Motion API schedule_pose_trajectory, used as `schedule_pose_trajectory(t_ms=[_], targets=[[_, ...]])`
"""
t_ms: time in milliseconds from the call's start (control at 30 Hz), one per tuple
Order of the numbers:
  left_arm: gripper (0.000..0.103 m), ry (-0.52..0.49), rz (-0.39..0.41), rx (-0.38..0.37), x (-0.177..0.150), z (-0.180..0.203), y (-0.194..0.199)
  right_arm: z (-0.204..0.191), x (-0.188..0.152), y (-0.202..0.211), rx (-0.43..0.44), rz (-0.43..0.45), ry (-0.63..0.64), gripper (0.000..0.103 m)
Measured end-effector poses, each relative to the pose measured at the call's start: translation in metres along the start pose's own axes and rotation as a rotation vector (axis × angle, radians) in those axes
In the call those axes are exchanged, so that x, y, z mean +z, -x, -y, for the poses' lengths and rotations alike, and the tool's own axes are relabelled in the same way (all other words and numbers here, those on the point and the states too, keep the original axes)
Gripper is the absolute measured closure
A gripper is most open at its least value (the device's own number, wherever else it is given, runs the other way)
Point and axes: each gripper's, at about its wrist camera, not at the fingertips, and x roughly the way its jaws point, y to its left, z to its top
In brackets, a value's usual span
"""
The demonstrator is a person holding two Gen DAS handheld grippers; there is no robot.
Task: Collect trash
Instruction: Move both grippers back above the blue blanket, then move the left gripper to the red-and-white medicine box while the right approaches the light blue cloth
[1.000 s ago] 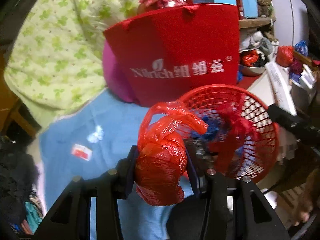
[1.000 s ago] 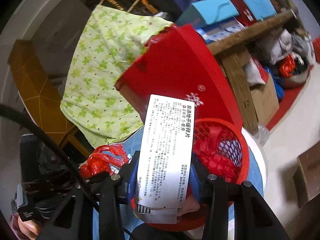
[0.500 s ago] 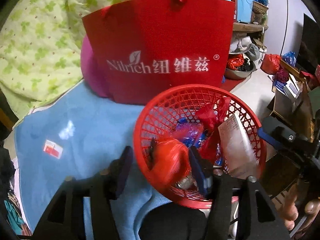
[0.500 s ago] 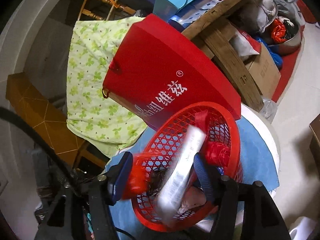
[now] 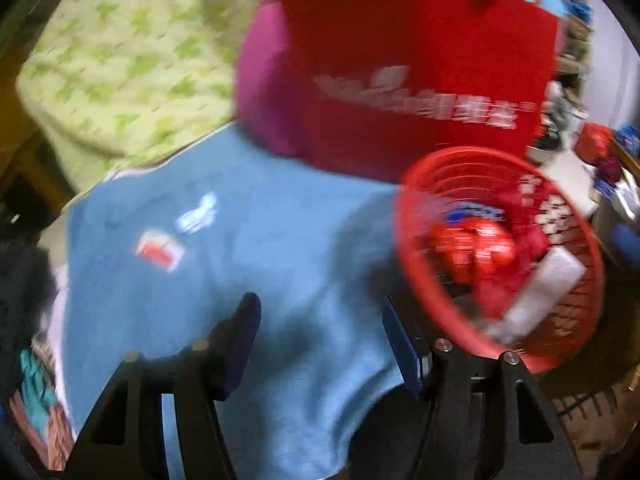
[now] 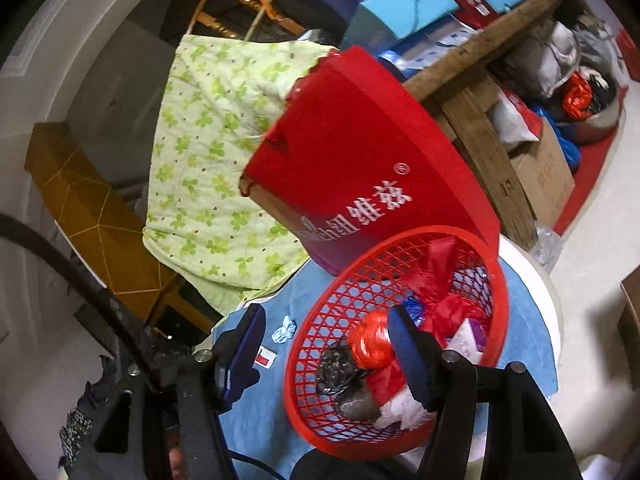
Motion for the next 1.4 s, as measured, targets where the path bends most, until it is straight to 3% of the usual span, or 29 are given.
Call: schedule_pose_trajectory(t_ms=[133, 433, 967, 1400], targets=[[0.039, 0.049, 0.009, 0.089, -0.014, -0.036, 0.003, -0.021, -0.004, -0.006, 0.023, -0.018, 0.047, 0.036], [0.039, 0.126, 0.042, 0.18, -0.038, -0.091, 0.017, -0.083, -0.028, -0.032, 0.083, -0.103, 0.177, 0.036], [0.038, 0.213, 0.063, 0.203, -0.063, -0.146, 0.02, -0.169, -0.08, -0.095, 0.137, -0.262, 0.357, 0.036], [0.038, 0.295, 0.014, 0.219, -0.09, -0.197, -0.004, -0.193, -0.113, -0.147, 0.12, -0.368, 0.397, 0.036]])
